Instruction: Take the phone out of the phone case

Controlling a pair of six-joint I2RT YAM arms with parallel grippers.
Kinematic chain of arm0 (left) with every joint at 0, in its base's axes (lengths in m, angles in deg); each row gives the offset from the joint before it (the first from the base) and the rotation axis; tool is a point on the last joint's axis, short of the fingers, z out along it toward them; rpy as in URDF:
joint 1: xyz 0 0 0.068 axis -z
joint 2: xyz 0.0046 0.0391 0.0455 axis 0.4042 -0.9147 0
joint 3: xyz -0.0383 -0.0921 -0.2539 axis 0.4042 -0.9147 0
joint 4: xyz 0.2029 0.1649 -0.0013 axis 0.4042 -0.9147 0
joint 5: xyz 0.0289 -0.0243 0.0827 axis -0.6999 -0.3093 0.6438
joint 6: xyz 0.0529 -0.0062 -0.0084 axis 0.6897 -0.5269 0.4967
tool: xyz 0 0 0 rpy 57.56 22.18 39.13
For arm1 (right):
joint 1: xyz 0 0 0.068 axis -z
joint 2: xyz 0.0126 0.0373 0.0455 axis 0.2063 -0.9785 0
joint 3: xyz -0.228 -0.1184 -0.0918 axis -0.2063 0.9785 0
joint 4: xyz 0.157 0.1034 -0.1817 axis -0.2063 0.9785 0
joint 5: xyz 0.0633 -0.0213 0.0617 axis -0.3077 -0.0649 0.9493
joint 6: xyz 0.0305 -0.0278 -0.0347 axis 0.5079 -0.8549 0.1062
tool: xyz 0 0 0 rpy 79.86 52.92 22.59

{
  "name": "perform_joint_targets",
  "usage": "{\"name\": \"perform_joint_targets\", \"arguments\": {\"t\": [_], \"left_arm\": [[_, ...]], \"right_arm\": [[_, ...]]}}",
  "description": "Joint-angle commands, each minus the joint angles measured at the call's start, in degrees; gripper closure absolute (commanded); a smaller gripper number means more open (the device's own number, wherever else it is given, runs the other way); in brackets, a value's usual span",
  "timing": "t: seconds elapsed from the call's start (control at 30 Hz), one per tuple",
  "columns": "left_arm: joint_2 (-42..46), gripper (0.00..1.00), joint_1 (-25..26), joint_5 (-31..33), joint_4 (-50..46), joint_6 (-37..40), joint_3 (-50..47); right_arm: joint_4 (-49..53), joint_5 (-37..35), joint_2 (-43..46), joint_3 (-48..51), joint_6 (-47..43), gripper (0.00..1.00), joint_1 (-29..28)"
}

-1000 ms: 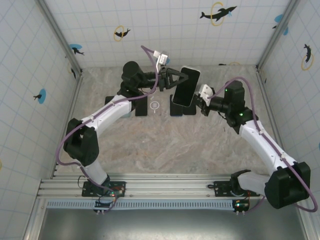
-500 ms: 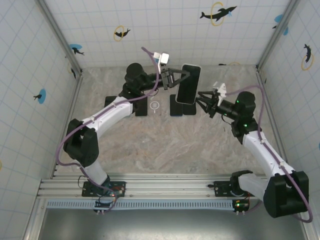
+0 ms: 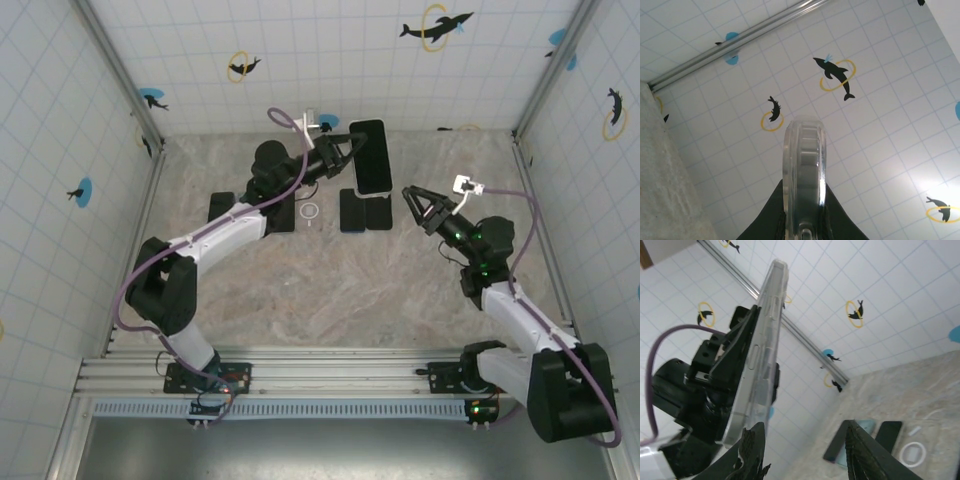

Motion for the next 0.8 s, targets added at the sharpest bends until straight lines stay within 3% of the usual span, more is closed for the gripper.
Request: {"name": "perform_joint_targets", "arguments": {"t": [0.0, 0.2, 0.77], "left_arm": [[2.1, 1.00, 0.5, 3.2, 4.3, -2.4, -0.7], [2.3, 1.00, 0.6, 3.0, 2.6, -1.2, -0.6], [2.4, 1.00, 1.6, 6.8, 6.3, -6.2, -2.9]], "right_arm": [[-5.4, -2.5, -1.5, -0.8, 4.8, 0.55, -1.8], [-8.9, -2.7, -2.8, -1.0, 7.2, 0.56, -2.6], [-2.9, -3.1, -5.7, -1.9, 8.3, 0.62, -4.7]]}}
